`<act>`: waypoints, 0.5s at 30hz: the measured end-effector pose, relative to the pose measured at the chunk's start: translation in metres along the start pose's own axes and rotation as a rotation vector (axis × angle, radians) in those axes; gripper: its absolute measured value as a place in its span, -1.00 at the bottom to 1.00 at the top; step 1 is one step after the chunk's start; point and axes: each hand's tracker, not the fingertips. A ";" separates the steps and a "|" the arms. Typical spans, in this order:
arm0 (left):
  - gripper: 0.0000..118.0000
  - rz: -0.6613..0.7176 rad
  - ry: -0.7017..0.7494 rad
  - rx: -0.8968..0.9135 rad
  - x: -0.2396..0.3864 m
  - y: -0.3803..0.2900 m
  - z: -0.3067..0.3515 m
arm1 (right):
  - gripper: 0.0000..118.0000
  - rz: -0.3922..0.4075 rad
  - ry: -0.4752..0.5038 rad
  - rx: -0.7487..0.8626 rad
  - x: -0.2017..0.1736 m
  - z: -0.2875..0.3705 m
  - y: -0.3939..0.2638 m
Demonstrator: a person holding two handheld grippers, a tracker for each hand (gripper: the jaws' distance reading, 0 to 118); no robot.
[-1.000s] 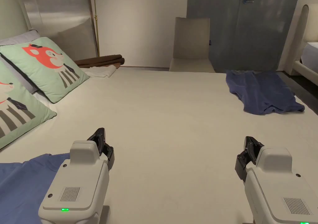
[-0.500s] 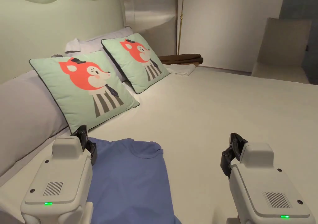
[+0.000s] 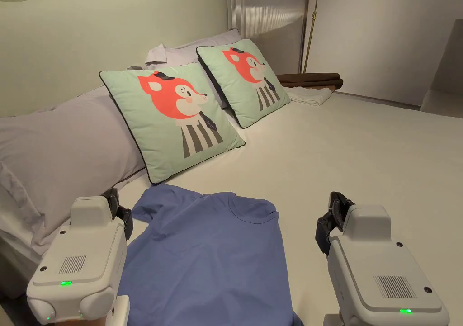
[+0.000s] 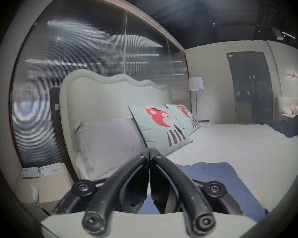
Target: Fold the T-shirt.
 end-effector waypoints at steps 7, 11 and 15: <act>-0.65 -0.014 -0.141 -0.273 0.046 -0.008 -0.041 | -1.00 -0.002 -0.047 -0.005 0.024 0.007 0.000; 0.61 0.031 -0.201 -0.433 0.081 -0.023 -0.070 | -1.00 0.003 -0.073 -0.010 0.039 0.011 0.000; 0.82 -0.015 -0.244 -0.596 0.113 -0.048 -0.097 | -1.00 0.004 -0.101 -0.018 0.054 0.012 -0.002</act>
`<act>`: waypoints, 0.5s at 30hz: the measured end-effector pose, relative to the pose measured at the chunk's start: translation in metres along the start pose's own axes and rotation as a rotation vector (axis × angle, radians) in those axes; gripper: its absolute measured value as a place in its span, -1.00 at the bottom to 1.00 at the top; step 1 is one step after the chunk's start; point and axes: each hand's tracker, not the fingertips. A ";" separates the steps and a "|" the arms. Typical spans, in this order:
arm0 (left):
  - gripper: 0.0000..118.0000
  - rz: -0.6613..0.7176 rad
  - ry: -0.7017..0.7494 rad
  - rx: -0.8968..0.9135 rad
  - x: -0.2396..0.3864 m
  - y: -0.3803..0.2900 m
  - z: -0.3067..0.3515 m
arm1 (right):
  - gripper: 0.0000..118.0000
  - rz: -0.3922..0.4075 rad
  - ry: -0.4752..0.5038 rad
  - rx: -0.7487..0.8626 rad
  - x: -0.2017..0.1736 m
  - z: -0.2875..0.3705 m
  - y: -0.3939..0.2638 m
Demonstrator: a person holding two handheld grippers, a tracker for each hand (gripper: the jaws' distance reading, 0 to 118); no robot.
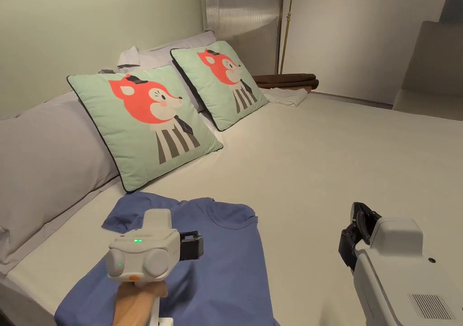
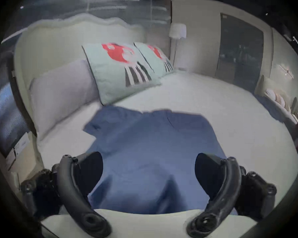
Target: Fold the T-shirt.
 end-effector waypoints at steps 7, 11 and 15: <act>0.50 0.019 -0.007 -0.215 0.023 -0.026 -0.051 | -1.00 -0.001 -0.050 -0.031 0.024 -0.001 -0.008; -0.03 -0.060 0.008 -0.183 0.032 -0.037 -0.045 | -1.00 -0.008 -0.063 -0.047 0.032 -0.002 -0.011; -0.86 -0.081 -0.063 -0.178 0.034 -0.035 -0.032 | -1.00 -0.015 -0.062 -0.046 0.033 -0.002 -0.012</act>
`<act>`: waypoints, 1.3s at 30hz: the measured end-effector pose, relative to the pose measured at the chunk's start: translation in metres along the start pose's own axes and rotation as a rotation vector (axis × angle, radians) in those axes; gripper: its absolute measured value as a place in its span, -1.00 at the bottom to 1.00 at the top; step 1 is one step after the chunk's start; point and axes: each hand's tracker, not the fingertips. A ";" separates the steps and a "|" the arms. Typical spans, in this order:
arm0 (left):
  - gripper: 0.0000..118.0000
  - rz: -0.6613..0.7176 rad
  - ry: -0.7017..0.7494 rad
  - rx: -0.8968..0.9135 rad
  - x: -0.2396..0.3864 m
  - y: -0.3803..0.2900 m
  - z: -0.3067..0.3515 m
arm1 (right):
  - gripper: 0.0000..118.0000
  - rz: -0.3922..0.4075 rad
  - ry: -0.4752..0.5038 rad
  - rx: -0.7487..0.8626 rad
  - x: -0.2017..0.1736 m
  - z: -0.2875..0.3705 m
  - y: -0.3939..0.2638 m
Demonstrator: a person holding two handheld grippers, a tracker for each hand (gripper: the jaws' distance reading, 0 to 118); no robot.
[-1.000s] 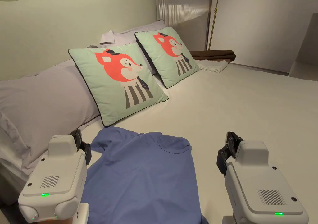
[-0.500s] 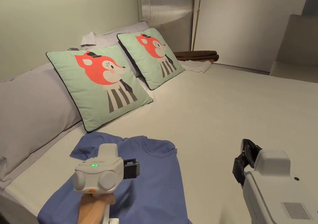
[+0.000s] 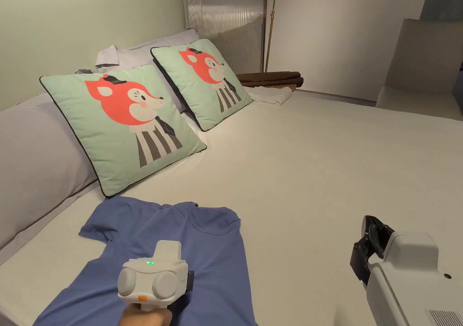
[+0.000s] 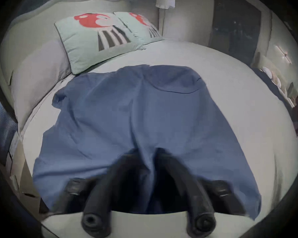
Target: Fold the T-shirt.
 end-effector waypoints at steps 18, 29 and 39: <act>-0.99 -0.038 -0.413 0.587 0.075 0.113 0.194 | -1.00 -0.018 -0.070 0.055 0.052 0.040 0.017; -0.99 -0.278 -0.688 0.712 0.241 0.142 0.257 | -1.00 0.028 -0.298 0.128 0.141 0.110 0.032; -0.99 -0.364 -0.883 0.397 0.336 0.065 0.192 | -1.00 0.031 -0.459 0.101 0.202 0.162 0.019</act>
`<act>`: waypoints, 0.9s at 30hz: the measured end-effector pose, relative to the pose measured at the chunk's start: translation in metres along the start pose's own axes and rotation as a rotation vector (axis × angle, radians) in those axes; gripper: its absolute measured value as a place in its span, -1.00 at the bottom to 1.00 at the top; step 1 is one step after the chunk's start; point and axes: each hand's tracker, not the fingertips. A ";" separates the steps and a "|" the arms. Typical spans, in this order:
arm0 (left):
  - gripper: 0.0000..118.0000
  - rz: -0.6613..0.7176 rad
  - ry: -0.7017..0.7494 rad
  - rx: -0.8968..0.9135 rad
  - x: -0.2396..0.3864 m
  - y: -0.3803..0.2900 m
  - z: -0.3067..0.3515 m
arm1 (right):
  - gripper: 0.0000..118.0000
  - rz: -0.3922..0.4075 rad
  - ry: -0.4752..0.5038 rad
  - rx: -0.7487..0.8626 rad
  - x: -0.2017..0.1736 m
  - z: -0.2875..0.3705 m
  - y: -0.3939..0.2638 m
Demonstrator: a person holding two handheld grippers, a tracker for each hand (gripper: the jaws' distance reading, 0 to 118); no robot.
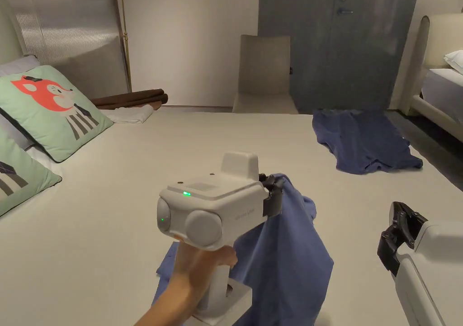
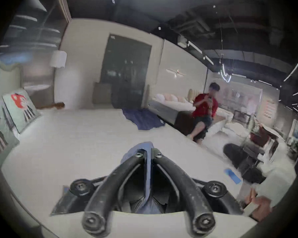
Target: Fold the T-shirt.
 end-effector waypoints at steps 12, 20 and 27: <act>-0.99 0.099 0.194 -0.587 -0.035 -0.171 -0.074 | -1.00 -0.016 -0.004 -0.075 0.002 0.006 -0.027; -0.38 0.131 0.156 -0.445 -0.037 -0.133 -0.050 | -1.00 -0.017 0.019 -0.074 -0.009 0.004 -0.018; 0.86 0.070 0.178 -0.155 -0.039 -0.060 0.011 | -1.00 -0.010 0.028 -0.026 -0.016 0.007 0.003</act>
